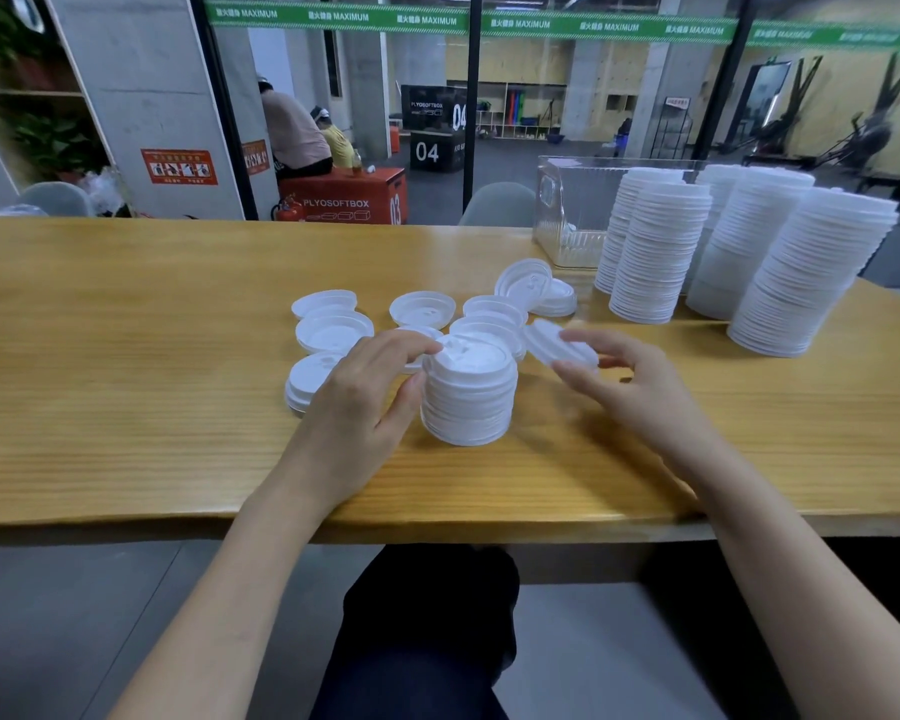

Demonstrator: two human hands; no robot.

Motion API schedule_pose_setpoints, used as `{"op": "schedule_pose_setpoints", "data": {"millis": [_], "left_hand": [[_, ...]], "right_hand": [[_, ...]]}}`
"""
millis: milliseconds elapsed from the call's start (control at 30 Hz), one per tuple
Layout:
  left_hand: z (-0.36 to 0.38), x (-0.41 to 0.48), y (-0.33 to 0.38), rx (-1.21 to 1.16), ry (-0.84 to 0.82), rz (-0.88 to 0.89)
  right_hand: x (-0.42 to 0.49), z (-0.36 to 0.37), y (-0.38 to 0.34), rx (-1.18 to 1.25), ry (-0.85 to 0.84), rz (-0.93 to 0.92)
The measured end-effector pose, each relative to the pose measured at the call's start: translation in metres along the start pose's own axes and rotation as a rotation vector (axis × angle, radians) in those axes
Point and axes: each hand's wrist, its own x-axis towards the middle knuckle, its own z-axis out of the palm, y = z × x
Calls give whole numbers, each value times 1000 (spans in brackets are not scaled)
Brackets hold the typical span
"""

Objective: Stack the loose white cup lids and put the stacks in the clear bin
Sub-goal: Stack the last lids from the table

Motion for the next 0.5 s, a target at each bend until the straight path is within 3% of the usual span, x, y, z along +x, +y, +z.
{"op": "schedule_pose_setpoints", "data": {"millis": [133, 267, 500], "left_hand": [[1, -1, -2, -10, -1, -52], [0, -2, -1, -10, 27, -70], [1, -1, -2, -10, 3, -38]], "right_hand": [[4, 10, -30, 107, -35, -102], [7, 29, -45, 6, -196, -224], [11, 33, -41, -14, -230, -288]]}}
